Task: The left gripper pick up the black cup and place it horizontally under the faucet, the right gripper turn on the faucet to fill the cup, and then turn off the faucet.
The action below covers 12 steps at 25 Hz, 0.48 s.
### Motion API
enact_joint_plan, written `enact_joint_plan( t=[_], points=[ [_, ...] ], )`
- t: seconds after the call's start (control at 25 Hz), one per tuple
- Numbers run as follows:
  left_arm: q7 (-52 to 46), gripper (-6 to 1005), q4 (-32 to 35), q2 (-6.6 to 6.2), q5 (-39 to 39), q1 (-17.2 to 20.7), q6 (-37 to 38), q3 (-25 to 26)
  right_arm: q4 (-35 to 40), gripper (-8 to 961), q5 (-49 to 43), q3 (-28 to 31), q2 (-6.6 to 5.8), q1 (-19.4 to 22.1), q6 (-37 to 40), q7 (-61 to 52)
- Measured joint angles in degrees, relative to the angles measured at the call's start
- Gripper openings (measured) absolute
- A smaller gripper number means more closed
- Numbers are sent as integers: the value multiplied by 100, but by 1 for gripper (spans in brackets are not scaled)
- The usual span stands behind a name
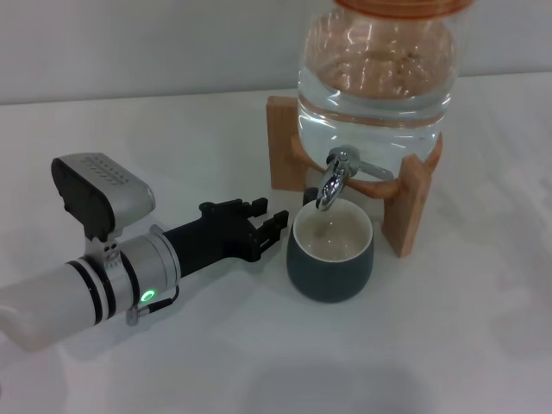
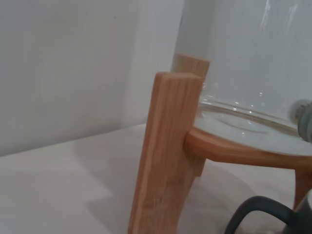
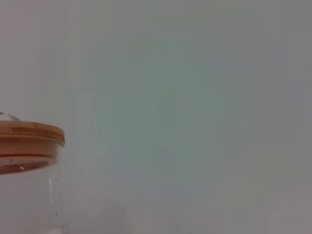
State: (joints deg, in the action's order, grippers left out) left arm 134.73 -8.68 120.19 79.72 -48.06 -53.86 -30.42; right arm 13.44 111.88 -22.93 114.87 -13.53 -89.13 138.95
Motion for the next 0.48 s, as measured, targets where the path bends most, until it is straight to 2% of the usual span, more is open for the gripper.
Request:
enact_joint_plan(
  t=[0.04,0.32,0.48],
  points=[
    [0,367,3,-5,7,3,-13,1,0,825,0,0,0,0,8,0],
    [0,399,121,-39,16,195,-271,1,33,825,-1,22,-2,32,26,-6],
    [-36,417,592,-56,-12,734,-911,1,98,824,-20,-11,-22,112,-11,-49]
  ],
)
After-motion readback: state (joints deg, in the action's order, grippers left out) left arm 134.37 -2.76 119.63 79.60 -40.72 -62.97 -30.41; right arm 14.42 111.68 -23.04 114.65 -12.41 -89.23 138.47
